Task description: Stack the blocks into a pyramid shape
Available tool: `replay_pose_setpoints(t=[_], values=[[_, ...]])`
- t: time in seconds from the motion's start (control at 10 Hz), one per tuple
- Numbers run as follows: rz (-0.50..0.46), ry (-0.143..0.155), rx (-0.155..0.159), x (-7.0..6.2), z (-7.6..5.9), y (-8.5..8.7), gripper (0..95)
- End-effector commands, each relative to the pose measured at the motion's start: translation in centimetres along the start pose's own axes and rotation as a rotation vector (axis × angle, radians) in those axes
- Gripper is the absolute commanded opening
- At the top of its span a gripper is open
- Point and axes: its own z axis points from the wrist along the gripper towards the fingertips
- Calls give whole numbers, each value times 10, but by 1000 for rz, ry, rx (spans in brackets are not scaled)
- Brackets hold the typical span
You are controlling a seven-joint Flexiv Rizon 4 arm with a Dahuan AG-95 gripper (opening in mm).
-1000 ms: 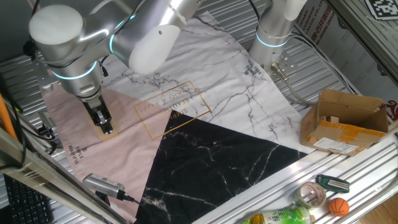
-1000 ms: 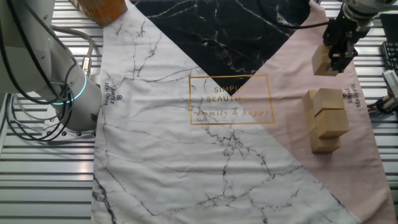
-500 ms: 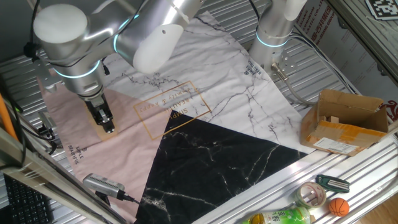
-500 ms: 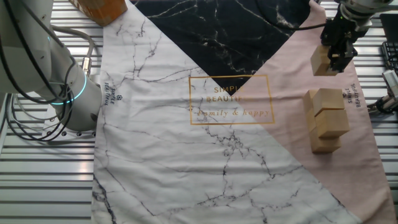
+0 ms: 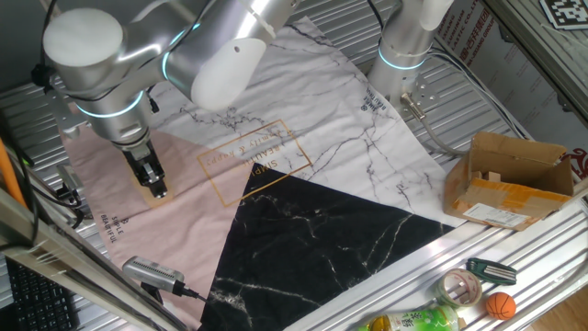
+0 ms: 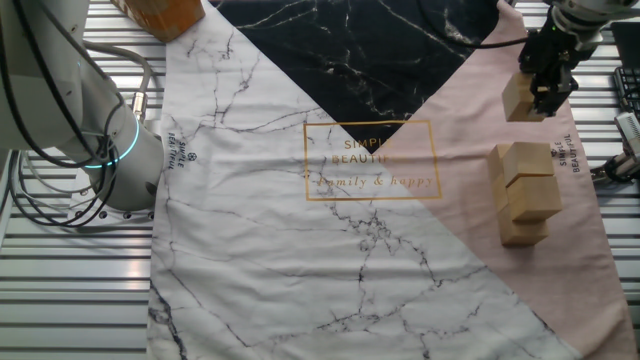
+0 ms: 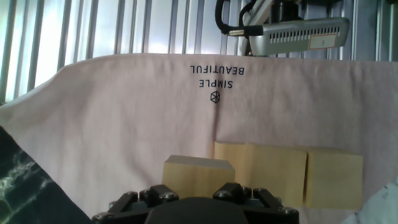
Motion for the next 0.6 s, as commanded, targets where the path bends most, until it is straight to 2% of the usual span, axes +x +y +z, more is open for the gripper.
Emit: replay_pose_setpoints(t=[0.1, 0.4, 0.6], values=[[0, 0, -2, -1, 0, 0, 0], [-10, -16, 2, -1, 0, 0, 0], [12, -8, 11, -1, 0, 0, 0]])
